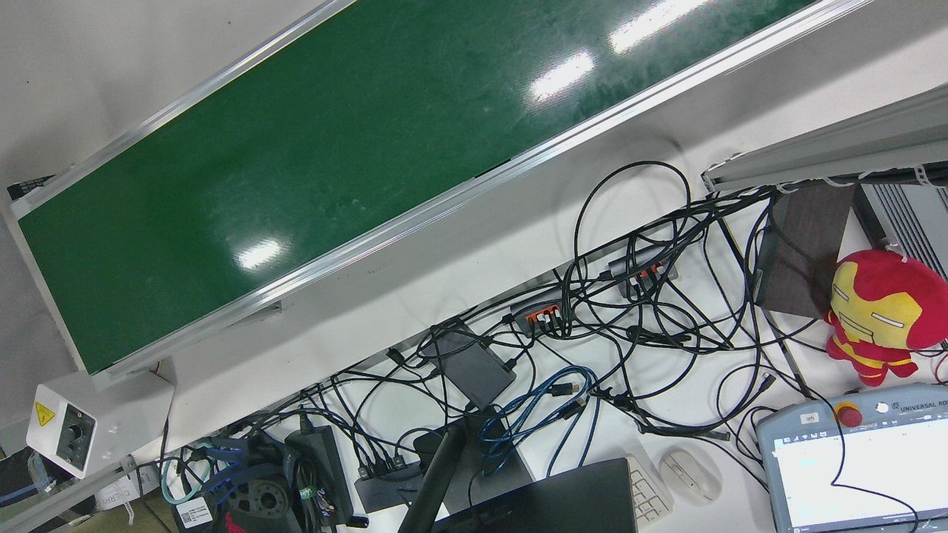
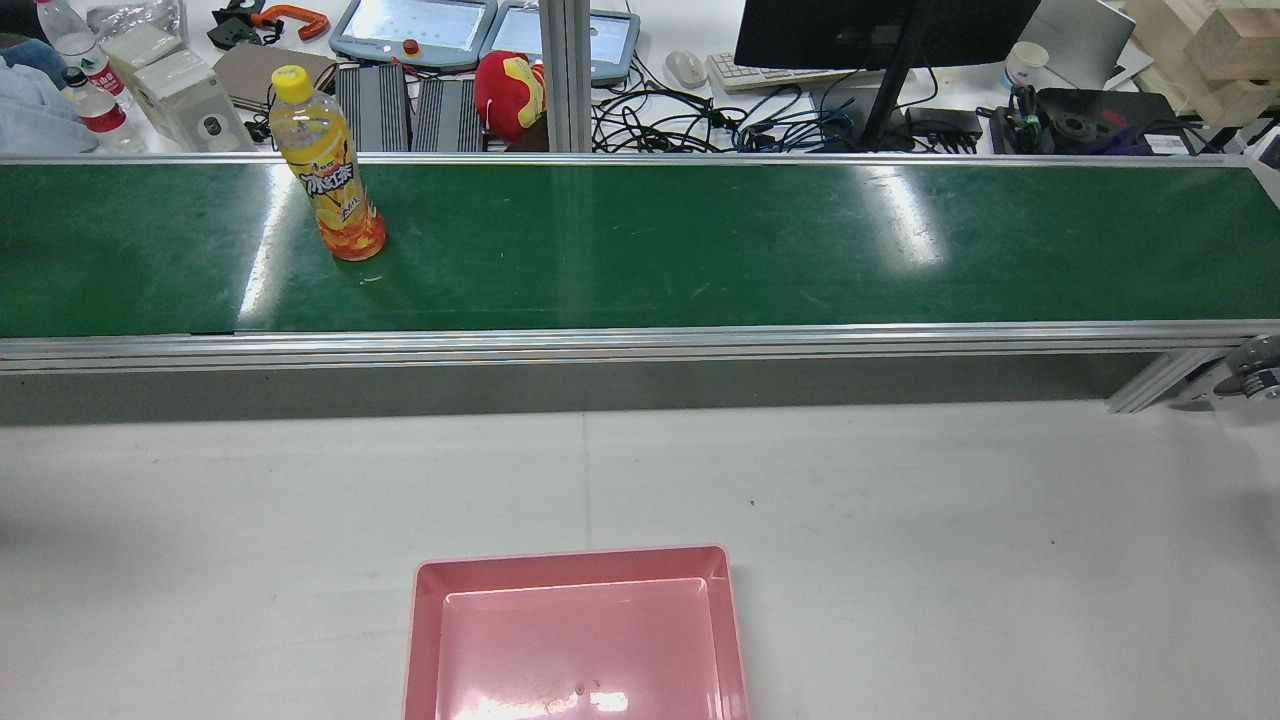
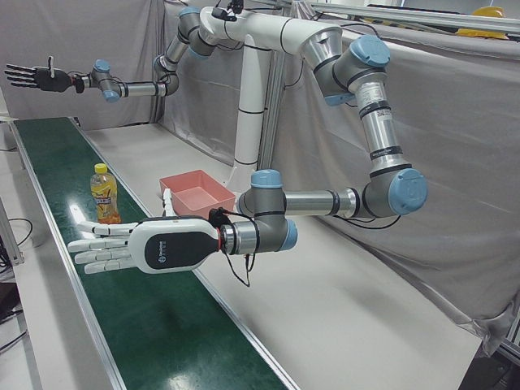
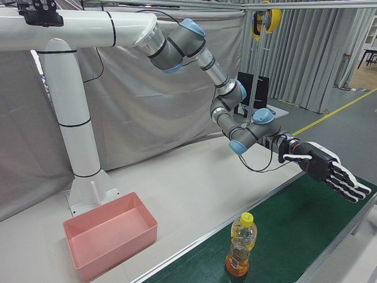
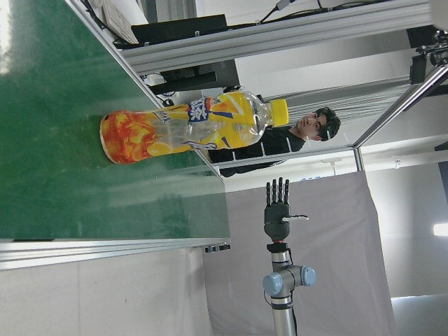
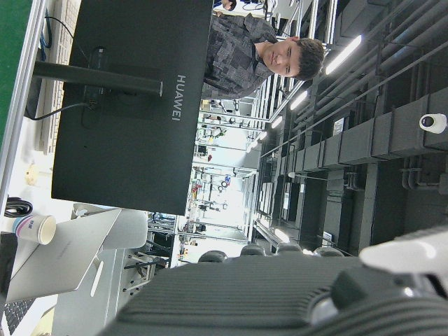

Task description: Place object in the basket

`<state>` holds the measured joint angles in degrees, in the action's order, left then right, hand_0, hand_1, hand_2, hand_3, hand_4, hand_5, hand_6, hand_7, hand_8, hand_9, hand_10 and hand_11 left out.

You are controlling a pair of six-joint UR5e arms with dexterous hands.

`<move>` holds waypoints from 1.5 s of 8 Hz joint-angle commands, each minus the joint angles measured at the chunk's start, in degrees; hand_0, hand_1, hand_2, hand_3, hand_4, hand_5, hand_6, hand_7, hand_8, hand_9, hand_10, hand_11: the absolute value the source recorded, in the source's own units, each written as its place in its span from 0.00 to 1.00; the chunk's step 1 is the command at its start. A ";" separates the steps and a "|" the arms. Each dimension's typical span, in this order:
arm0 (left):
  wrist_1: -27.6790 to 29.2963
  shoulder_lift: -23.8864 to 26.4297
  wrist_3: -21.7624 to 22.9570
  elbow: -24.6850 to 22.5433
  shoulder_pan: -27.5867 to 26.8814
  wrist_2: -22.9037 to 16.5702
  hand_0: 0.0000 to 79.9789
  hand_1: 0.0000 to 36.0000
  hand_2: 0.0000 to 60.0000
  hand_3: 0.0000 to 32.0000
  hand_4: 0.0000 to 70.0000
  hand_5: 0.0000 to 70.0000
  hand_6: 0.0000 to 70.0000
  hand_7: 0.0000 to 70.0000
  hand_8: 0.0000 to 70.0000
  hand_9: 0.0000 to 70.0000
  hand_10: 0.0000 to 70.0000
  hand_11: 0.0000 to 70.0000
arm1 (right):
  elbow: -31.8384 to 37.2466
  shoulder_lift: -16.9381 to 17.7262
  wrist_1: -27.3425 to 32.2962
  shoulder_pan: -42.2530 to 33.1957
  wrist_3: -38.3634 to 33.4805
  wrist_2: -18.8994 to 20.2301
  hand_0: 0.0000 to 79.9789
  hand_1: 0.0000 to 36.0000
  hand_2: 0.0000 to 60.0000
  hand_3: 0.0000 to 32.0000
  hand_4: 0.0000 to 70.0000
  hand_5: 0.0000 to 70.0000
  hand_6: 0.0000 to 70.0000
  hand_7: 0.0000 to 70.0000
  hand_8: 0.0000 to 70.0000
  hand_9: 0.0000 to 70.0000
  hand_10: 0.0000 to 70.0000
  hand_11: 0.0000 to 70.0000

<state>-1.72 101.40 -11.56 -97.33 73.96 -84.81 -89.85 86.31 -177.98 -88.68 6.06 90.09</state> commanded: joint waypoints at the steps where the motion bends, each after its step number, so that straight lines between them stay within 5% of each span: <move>1: 0.05 -0.33 0.13 0.21 -0.05 -0.09 0.65 0.16 0.00 0.00 0.07 0.25 0.00 0.00 0.02 0.04 0.03 0.07 | -0.06 0.00 0.00 0.00 0.00 0.00 0.00 0.00 0.00 0.00 0.00 0.00 0.00 0.00 0.00 0.00 0.00 0.00; 4: 0.31 -1.46 -0.65 -0.14 -0.48 0.00 0.59 0.03 0.00 0.00 0.01 0.16 0.00 0.00 0.00 0.00 0.00 0.00 | -0.06 0.00 0.00 0.00 0.00 0.00 0.00 0.00 0.00 0.00 0.00 0.00 0.00 0.00 0.00 0.00 0.00 0.00; 6: 0.93 -1.30 -6.78 -1.37 -2.58 0.96 0.62 0.11 0.00 0.00 0.01 0.19 0.00 0.00 0.01 0.02 0.02 0.05 | -0.06 0.00 0.00 0.00 0.00 0.00 0.00 0.00 0.00 0.00 0.00 0.00 0.00 0.00 0.00 0.00 0.00 0.00; 8: 1.19 -1.21 -8.21 -1.72 -8.01 7.87 0.69 0.25 0.00 0.00 0.06 0.20 0.00 0.00 0.02 0.04 0.05 0.10 | -0.06 0.00 0.00 0.00 0.00 0.00 0.00 0.00 0.00 0.00 0.00 0.00 0.00 0.00 0.00 0.00 0.00 0.00; 12: -1.87 1.76 -9.34 -3.31 -13.58 9.31 0.69 0.26 0.00 0.00 0.06 0.21 0.00 0.00 0.03 0.05 0.05 0.09 | -0.06 0.00 0.00 0.00 0.00 0.00 0.00 0.00 0.00 0.00 0.00 0.00 0.00 0.00 0.00 0.00 0.00 0.00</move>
<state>-1.43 100.73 -19.70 -100.31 62.18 -75.85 -89.91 86.31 -177.98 -88.68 6.06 90.09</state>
